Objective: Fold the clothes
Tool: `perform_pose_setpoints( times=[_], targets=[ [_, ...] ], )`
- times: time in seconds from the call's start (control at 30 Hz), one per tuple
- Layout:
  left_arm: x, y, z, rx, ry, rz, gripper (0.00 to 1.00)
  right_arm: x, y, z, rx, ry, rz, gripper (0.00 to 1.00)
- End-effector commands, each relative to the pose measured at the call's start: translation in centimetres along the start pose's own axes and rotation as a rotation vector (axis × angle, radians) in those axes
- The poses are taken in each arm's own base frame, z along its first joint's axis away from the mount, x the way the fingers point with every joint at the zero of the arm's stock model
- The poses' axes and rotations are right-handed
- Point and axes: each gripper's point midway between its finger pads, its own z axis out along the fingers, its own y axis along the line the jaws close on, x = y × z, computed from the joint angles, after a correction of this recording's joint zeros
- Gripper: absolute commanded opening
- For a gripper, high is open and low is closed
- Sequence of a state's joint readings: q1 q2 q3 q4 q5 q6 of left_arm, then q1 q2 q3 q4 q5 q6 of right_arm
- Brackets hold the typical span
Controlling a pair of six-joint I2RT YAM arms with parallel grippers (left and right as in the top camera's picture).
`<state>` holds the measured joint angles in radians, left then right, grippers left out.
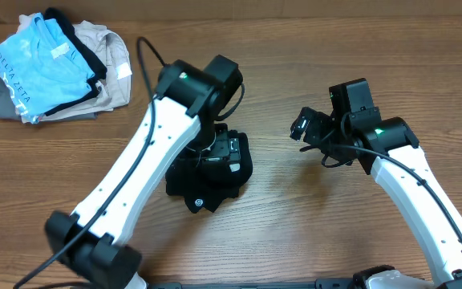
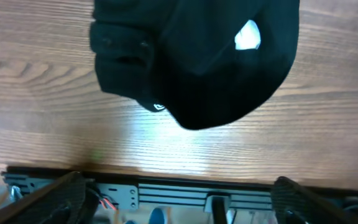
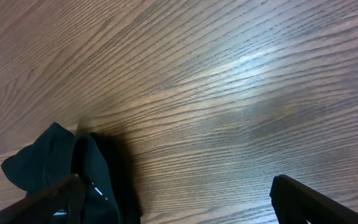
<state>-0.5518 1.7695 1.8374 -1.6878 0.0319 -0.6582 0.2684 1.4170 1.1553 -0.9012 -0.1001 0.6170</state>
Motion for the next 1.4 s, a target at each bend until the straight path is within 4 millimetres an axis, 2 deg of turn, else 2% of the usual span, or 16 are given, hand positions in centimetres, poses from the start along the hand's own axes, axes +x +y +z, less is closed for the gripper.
perform_pose_setpoints(
  times=[0.0,0.13,0.27,0.43,0.57,0.83,1.0,1.07,1.17,1.33,1.37],
  targets=[
    [0.0,0.6,-1.1,-0.002,-0.053,-0.104,1.0,0.1,-0.1,0.1,0.001,0.003,-0.001,1.0],
    [0.6,1.1,0.4,-0.04,-0.017,-0.24,1.0,0.2,-0.2,0.1,0.005,0.007,-0.001,1.0],
    [0.8,1.4,3.0,-0.072,0.012,-0.343,1.0,0.2,-0.3,0.1,0.006,0.008,-0.001,1.0],
    [0.5,0.8,5.4,-0.043,0.034,-0.365,1.0,0.2,-0.3,0.1,0.006,0.008,-0.001,1.0],
    [0.6,1.3,7.3,-0.071,0.038,-0.443,1.0,0.2,-0.3,0.1,0.006,0.007,-0.001,1.0],
    [0.2,0.8,10.7,-0.025,0.05,-0.467,0.98,0.1,-0.2,0.1,0.004,0.005,-0.001,1.0],
    [-0.6,0.4,11.3,0.001,0.021,-0.454,0.88,0.1,-0.2,0.1,0.004,0.005,-0.001,1.0],
    [-1.2,0.0,11.2,0.027,0.001,-0.439,0.76,0.1,-0.2,0.1,0.004,0.005,-0.001,1.0],
    [-1.9,-0.6,11.2,0.055,-0.024,-0.436,0.65,0.1,-0.2,0.1,0.003,0.004,-0.002,1.0],
    [-2.2,-0.8,11.7,0.059,-0.028,-0.428,0.61,0.1,-0.1,0.1,0.002,0.002,-0.001,1.0],
    [-2.2,-0.7,11.9,0.056,-0.025,-0.429,0.54,0.1,-0.1,0.1,0.001,0.002,-0.001,1.0]
  ],
)
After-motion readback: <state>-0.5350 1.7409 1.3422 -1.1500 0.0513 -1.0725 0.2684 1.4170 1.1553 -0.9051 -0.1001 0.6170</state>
